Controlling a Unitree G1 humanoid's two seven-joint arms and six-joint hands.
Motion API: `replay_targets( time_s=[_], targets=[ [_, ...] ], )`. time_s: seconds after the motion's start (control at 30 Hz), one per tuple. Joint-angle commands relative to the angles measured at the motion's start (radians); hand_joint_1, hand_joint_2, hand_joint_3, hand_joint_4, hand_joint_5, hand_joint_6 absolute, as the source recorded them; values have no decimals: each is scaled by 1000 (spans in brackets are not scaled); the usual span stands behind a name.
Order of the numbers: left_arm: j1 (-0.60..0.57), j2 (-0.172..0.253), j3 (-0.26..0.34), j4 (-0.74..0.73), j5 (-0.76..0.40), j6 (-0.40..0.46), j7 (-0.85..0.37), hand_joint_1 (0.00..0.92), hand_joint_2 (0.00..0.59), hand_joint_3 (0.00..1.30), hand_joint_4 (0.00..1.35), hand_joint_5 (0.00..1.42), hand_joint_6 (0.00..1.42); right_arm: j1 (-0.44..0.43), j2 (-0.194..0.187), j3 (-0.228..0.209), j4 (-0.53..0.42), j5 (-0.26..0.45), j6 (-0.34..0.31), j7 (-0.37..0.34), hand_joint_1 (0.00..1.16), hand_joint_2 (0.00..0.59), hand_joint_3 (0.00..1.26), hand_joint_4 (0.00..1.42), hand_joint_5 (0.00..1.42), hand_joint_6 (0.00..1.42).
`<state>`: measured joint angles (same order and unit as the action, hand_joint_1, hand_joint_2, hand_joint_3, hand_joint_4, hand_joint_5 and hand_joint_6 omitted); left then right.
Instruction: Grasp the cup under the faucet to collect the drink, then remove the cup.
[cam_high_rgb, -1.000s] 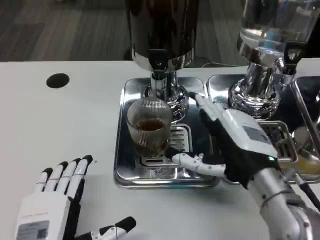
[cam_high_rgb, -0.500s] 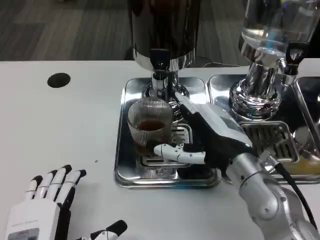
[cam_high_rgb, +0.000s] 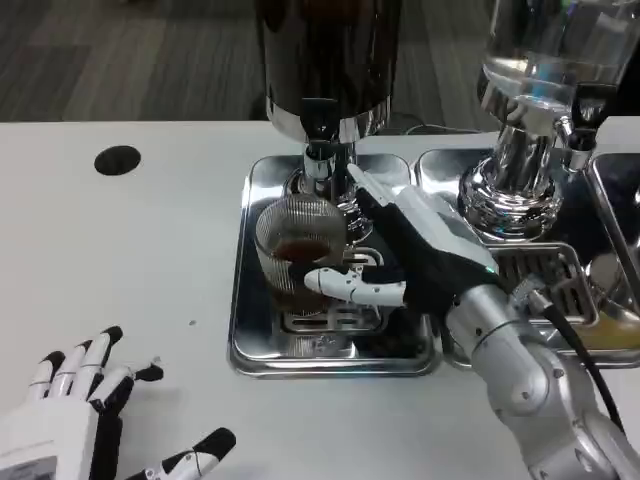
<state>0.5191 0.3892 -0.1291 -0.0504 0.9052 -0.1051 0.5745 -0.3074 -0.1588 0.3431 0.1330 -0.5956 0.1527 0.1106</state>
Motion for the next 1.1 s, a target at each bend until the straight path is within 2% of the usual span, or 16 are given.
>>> replay_targets(
  time_s=[0.03,0.5,0.93,1.1],
  targets=[
    [8,8,11,15,-17,0,3,0,86,473,0,115,79,-20,14,17,45,7,-26,-28,485,157,0,0,0,47],
    [24,11,33,20,-41,-7,11,0,92,525,0,115,79,-61,43,36,116,13,-40,-65,510,157,0,0,0,64],
    [26,11,47,39,-63,-25,17,0,86,554,0,115,79,-76,49,46,164,15,-60,-98,535,163,0,0,0,107],
    [23,11,45,47,-71,-30,17,0,88,559,0,115,79,-69,53,64,181,3,-71,-125,550,168,0,0,6,134]
  ],
)
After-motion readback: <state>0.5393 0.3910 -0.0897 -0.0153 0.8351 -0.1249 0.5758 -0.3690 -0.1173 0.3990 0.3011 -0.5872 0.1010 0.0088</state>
